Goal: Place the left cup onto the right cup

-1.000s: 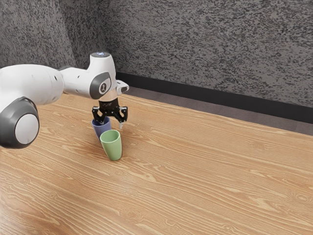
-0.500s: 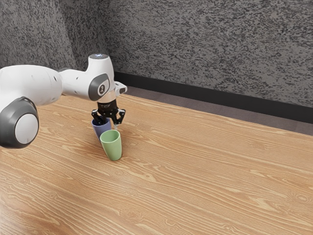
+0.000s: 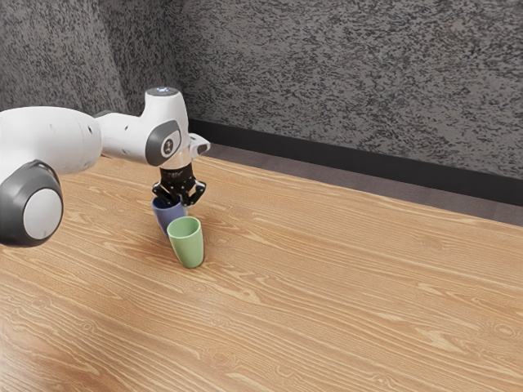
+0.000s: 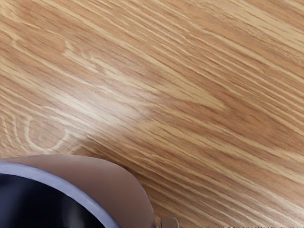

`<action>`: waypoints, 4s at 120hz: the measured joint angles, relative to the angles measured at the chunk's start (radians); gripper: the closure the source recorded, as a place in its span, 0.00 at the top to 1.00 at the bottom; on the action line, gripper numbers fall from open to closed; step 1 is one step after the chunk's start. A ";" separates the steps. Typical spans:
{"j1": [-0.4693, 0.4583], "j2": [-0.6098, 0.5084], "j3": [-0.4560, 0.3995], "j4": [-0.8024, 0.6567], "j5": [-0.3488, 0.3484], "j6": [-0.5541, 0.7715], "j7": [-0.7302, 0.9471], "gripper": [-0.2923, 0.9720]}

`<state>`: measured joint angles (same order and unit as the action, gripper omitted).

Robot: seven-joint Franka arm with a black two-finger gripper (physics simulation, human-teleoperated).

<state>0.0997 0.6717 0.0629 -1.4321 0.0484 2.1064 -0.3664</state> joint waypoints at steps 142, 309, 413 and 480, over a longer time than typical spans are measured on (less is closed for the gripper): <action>-0.015 -0.257 -0.084 -0.020 0.075 -0.129 -0.011 0.15; -0.016 -0.422 -0.166 -0.254 0.076 -0.195 -0.221 0.15; -0.016 -0.371 -0.164 -0.245 0.098 -0.135 -0.260 0.15; -0.015 -0.335 -0.164 -0.245 0.102 -0.109 -0.269 0.15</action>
<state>0.0844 0.3370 -0.1012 -1.6770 0.1506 1.9970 -0.6350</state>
